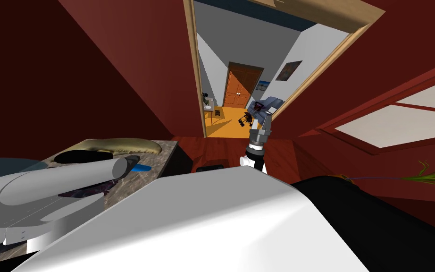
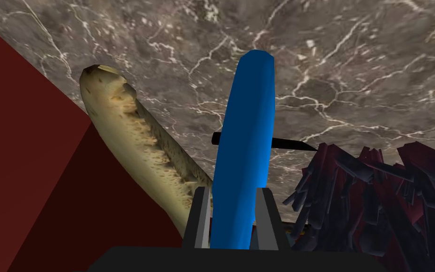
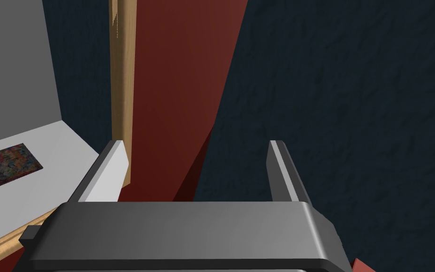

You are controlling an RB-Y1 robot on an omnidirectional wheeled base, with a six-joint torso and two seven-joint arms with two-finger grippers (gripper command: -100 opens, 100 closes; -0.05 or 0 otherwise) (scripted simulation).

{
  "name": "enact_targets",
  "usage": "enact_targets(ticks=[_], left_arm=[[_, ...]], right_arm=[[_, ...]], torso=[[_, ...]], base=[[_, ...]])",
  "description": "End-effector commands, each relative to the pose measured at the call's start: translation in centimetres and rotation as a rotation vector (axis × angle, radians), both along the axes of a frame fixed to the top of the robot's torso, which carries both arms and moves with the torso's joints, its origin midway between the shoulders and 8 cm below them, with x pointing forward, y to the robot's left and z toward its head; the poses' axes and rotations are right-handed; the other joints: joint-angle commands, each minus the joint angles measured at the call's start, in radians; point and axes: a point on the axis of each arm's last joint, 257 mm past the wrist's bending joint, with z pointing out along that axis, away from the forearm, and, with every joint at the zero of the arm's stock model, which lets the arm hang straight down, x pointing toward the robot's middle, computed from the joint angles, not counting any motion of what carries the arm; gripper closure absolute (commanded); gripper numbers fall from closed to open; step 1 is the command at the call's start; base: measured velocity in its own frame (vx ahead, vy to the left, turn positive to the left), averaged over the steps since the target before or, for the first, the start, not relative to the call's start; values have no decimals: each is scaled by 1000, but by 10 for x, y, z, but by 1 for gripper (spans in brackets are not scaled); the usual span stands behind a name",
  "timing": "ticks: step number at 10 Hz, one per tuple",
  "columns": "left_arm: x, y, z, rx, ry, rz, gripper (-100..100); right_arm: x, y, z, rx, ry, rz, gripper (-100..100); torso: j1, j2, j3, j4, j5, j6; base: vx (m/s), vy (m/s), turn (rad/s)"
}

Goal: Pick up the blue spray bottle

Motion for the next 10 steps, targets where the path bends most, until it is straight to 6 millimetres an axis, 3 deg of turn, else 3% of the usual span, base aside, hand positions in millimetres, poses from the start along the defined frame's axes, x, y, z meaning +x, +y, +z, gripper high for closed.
enact_targets(ticks=[1,3,4,5,9,10], left_arm=[[0,0,0,0,0,0,100],[0,0,0,0,0,0,100],[0,0,0,0,0,0,0],[-4,-5,6,-1,-1,-2,100],[-9,-12,14,0,-3,-6,100],[-10,-12,14,-1,-2,-5,0]], right_arm=[[0,0,0,0,0,0,0],[0,0,0,0,0,0,0],[0,0,0,0,0,0,0],[0,0,0,0,0,0,0],[0,0,0,0,0,0,0],[0,0,0,0,0,0,0]], torso=[[0,0,0,0,0,0],[0,0,0,0,0,0],[0,0,0,0,0,0],[0,0,0,0,0,0],[-2,-1,0,0,-1,0],[-1,0,0,0,-1,0]], base=[[0,0,0],[0,0,0],[0,0,0],[9,-4,13],[16,-6,12],[0,0,0]])
